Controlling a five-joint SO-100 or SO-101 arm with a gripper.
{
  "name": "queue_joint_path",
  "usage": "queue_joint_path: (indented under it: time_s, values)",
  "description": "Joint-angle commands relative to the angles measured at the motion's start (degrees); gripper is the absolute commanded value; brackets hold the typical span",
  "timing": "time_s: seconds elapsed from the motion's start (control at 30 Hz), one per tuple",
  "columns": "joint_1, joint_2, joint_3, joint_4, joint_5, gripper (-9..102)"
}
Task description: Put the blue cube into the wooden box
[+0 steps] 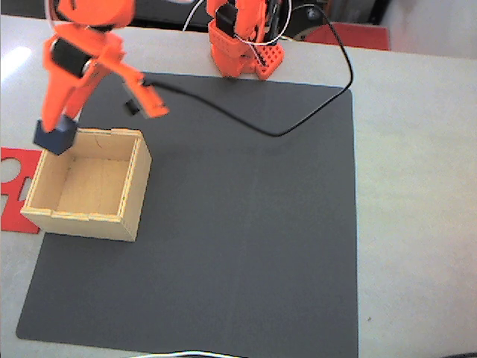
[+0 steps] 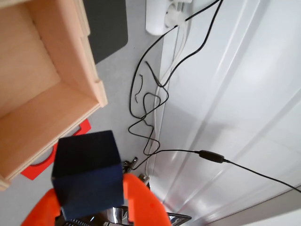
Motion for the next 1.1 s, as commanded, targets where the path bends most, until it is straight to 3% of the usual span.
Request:
queue_joint_path:
  time_s: [0.0,0.5,0.6,0.7,0.97,1.07]
  values:
    - [1.9,-2.4,-3.0,-3.3,-0.4,0]
    - [0.2,-17.4,-2.5,-6.3,0.2,1]
    - [-0.4,-19.2,-2.5,-6.2,-0.3,17]
    - [-0.7,-20.2,-2.5,-6.2,-0.4,23]
    - [-1.0,-20.6,-2.5,-6.0,-0.3,21]
    - [-1.2,-17.1,-2.5,-4.8,0.7,5]
